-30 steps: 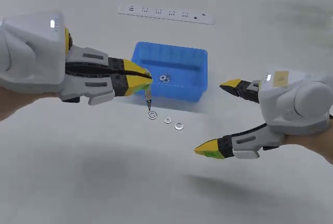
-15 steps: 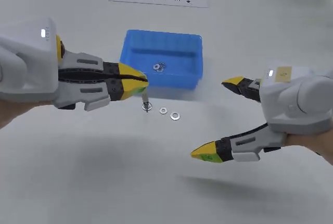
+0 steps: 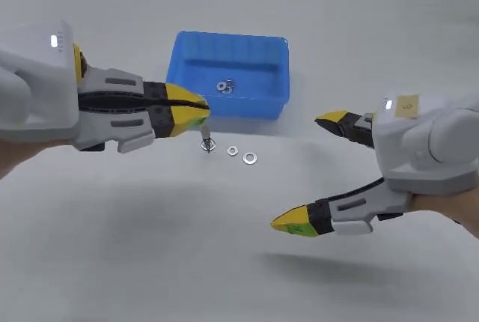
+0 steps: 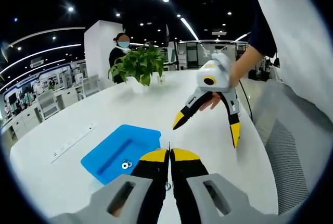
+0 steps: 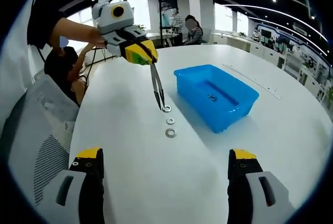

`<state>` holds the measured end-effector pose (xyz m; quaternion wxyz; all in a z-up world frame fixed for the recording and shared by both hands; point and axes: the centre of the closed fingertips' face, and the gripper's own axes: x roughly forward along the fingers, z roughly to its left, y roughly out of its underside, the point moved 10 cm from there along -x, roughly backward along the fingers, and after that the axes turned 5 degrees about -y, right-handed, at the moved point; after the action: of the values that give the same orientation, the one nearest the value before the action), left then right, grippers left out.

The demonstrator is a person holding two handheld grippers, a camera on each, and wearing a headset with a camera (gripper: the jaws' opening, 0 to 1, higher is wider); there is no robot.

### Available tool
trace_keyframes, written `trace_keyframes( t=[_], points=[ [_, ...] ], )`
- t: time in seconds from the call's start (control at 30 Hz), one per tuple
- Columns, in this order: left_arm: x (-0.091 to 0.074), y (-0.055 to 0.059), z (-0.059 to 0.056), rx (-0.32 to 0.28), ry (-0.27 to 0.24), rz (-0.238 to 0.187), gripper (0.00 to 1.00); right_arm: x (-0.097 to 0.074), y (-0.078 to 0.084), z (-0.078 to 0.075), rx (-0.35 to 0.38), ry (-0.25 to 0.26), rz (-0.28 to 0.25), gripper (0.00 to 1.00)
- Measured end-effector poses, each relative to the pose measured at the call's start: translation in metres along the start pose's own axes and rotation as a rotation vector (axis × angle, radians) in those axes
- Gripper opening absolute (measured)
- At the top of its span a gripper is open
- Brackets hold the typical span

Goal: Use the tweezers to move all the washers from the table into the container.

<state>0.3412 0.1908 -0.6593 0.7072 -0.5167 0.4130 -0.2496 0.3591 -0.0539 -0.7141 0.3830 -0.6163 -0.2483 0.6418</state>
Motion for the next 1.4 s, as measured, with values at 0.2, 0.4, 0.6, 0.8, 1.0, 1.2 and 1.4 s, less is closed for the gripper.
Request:
trace_keyframes(
  t=[0.2, 0.4, 0.6, 0.8, 1.0, 1.2, 1.4],
  points=[
    [0.002, 0.001, 0.001, -0.004, 0.008, 0.003, 0.05, 0.002, 0.001, 0.004, 0.009, -0.022, -0.004, 1.0],
    [0.002, 0.003, 0.003, -0.003, 0.011, 0.011, 0.05, 0.003, 0.0, 0.004, 0.017, -0.027, -0.011, 0.99],
    [0.003, 0.0, 0.004, 0.003, 0.032, 0.026, 0.05, 0.01, -0.007, 0.005, 0.019, -0.055, -0.033, 0.97],
    [0.006, -0.004, 0.005, 0.033, 0.066, 0.061, 0.05, 0.026, -0.018, 0.007, -0.011, -0.119, -0.048, 0.87],
    [0.006, -0.007, 0.006, 0.052, 0.098, 0.096, 0.05, 0.043, -0.036, 0.0, -0.048, -0.142, -0.077, 0.76],
    [0.005, -0.005, 0.007, 0.042, 0.096, 0.106, 0.05, 0.062, -0.055, -0.003, -0.062, -0.165, -0.126, 0.71],
    [0.006, -0.006, 0.004, 0.053, 0.106, 0.114, 0.05, 0.076, -0.067, -0.001, -0.097, -0.196, -0.132, 0.59]
  ],
)
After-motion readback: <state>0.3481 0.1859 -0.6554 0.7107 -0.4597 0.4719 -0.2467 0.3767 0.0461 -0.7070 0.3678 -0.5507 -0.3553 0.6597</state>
